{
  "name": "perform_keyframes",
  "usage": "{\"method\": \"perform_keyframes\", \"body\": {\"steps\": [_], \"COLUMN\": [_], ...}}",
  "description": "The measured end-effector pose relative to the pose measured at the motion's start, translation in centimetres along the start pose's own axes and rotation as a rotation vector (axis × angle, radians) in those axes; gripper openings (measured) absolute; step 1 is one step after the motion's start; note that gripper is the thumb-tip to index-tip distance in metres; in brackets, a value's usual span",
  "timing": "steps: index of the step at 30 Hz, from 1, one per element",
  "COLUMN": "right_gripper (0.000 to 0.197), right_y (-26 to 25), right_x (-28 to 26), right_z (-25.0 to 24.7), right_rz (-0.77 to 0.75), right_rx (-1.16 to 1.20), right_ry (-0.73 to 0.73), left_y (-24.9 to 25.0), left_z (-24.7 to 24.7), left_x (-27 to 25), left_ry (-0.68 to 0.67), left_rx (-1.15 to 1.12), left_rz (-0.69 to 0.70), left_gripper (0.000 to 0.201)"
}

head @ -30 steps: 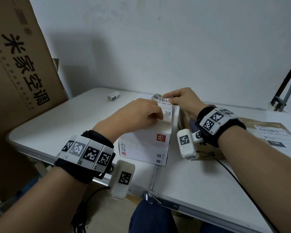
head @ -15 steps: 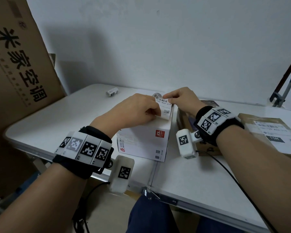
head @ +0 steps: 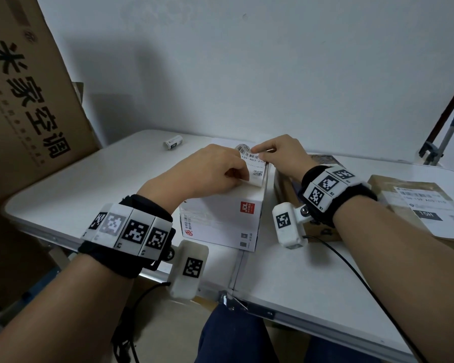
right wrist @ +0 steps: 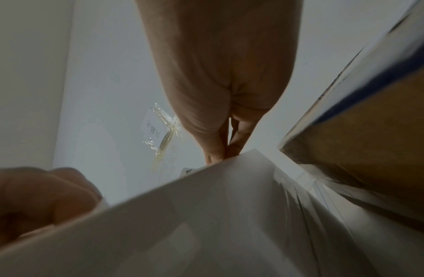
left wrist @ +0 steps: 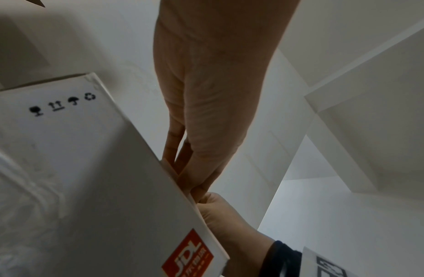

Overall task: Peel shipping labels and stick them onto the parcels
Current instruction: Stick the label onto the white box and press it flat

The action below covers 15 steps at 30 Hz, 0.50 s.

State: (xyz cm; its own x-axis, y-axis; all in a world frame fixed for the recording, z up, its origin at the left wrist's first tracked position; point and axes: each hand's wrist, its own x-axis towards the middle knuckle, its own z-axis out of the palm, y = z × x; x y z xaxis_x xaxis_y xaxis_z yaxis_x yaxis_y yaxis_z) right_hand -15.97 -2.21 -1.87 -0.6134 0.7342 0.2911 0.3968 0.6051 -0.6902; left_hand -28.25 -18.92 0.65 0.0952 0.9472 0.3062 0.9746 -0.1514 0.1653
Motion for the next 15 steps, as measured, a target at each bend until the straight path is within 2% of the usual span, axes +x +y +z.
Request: {"method": "perform_keyframes", "body": {"steps": [8, 15], "right_gripper": [0.027, 0.025], "right_y": [0.01, 0.33], "right_x": [-0.34, 0.01], "right_z": [0.24, 0.05], "right_rz": [-0.065, -0.061], "right_rx": [-0.071, -0.149], "right_ry": [-0.010, -0.053], "left_y": [0.05, 0.08], "left_z": [-0.11, -0.04], "left_x": [0.05, 0.08], "left_ry": [-0.015, -0.040], "left_rx": [-0.006, -0.006], "left_rz": [-0.009, -0.031], "left_gripper": [0.020, 0.021]}}
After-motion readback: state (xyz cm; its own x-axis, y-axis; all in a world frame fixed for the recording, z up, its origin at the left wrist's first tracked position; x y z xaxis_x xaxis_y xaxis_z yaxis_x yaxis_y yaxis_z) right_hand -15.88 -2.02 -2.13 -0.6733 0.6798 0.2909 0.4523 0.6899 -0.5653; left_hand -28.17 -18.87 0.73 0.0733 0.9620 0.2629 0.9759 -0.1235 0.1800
